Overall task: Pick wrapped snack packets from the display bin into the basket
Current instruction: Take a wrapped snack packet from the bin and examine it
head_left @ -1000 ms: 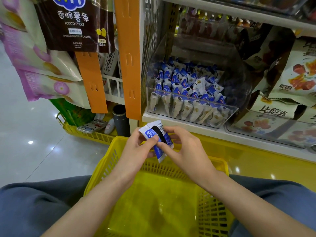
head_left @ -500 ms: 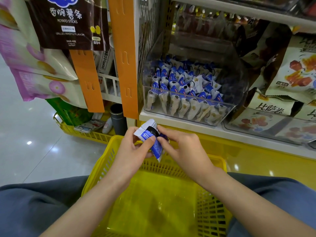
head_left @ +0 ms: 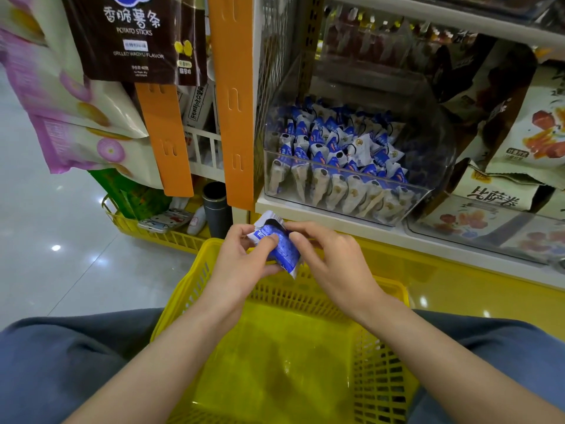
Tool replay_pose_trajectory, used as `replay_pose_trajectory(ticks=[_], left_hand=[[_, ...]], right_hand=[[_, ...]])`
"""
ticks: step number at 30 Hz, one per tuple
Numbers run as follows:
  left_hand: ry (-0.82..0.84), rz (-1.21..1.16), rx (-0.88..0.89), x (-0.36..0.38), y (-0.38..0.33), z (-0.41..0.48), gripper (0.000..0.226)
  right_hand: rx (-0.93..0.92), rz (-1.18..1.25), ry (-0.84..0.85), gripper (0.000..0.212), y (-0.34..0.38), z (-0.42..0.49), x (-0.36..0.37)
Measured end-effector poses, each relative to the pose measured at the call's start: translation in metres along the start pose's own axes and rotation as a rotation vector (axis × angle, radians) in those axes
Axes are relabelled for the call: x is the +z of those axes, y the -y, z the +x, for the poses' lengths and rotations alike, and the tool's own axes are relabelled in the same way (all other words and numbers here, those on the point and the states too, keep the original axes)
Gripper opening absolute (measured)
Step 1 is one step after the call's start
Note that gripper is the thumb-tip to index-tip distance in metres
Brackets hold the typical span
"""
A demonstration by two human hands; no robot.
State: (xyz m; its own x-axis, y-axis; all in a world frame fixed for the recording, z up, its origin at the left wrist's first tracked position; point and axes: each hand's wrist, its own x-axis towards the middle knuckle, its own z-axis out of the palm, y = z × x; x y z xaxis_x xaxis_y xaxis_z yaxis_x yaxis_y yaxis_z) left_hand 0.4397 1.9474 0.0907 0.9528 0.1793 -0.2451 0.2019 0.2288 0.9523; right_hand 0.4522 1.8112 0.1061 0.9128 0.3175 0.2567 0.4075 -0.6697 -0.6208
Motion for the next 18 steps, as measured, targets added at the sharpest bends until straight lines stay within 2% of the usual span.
replay_pose_trajectory(ticks=[4,6,8,10,13,16,18], left_hand=[[0.079,-0.187,-0.069,-0.006,-0.007,0.002,0.021],[0.113,-0.184,-0.052,-0.006,-0.009,0.001,0.026],[0.13,-0.115,-0.019,-0.005,-0.009,0.001,0.03],[0.133,-0.092,-0.046,-0.004,-0.009,0.001,0.031],[0.178,-0.181,-0.181,-0.003,-0.009,0.001,0.033],[0.287,-0.236,-0.189,-0.004,-0.009,-0.001,0.033],[0.273,-0.272,-0.151,-0.006,-0.009,-0.002,0.03]], right_hand=[[0.132,0.343,0.039,0.041,-0.002,0.0,0.003],[0.223,0.493,0.022,0.04,-0.004,0.004,0.0],[0.238,0.563,-0.026,0.034,-0.006,0.007,-0.004],[0.174,0.433,-0.127,0.034,-0.006,0.005,-0.007],[-0.071,0.124,-0.221,0.029,-0.006,-0.002,-0.006],[-0.363,-0.189,-0.178,0.024,-0.008,-0.006,-0.003],[-0.495,-0.29,-0.124,0.021,-0.008,-0.008,-0.001]])
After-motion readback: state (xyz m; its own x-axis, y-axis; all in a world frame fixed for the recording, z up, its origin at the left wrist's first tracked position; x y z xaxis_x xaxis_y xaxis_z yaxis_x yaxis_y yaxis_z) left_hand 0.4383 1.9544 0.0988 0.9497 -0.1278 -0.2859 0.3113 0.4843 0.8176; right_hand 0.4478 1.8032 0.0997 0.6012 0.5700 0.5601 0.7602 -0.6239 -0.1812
